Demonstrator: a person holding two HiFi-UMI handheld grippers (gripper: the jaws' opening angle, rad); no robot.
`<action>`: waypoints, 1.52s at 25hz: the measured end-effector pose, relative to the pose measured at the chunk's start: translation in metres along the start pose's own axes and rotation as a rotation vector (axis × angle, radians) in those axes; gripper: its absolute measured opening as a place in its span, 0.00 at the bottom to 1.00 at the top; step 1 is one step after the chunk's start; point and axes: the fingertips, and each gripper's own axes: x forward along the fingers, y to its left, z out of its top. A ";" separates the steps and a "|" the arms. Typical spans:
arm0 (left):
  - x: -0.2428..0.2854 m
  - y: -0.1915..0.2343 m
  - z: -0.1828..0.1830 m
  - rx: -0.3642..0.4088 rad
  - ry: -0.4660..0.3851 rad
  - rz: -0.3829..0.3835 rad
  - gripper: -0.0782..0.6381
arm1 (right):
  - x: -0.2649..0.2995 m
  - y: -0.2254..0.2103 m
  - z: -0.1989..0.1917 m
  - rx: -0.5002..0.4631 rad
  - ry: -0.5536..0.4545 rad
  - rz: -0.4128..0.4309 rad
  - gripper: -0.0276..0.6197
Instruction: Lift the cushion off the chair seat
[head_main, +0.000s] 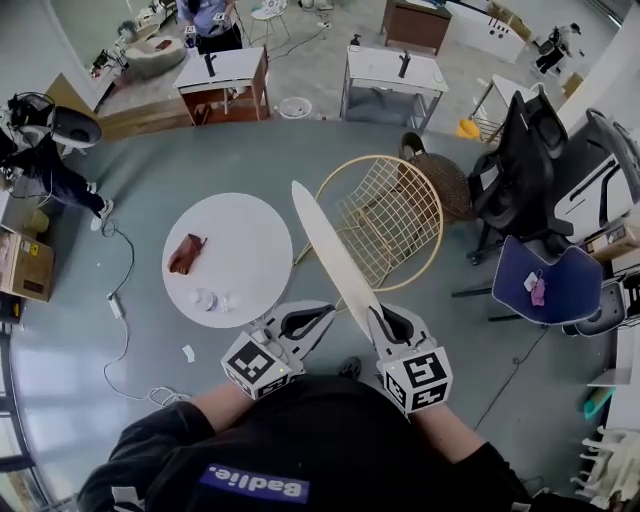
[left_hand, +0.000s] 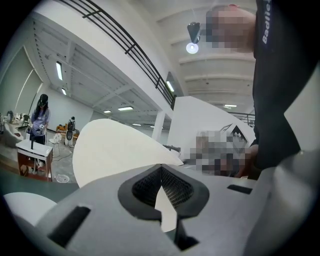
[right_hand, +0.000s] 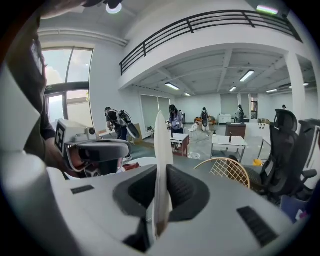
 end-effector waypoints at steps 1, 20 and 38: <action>0.000 -0.001 0.000 0.003 0.004 -0.005 0.13 | 0.000 0.002 0.000 0.007 -0.003 0.006 0.12; 0.000 -0.011 -0.003 0.041 0.049 -0.006 0.13 | 0.000 0.023 -0.002 0.025 -0.040 0.068 0.12; -0.002 -0.020 -0.006 0.047 0.018 -0.034 0.13 | -0.004 0.026 -0.006 0.031 -0.042 0.073 0.12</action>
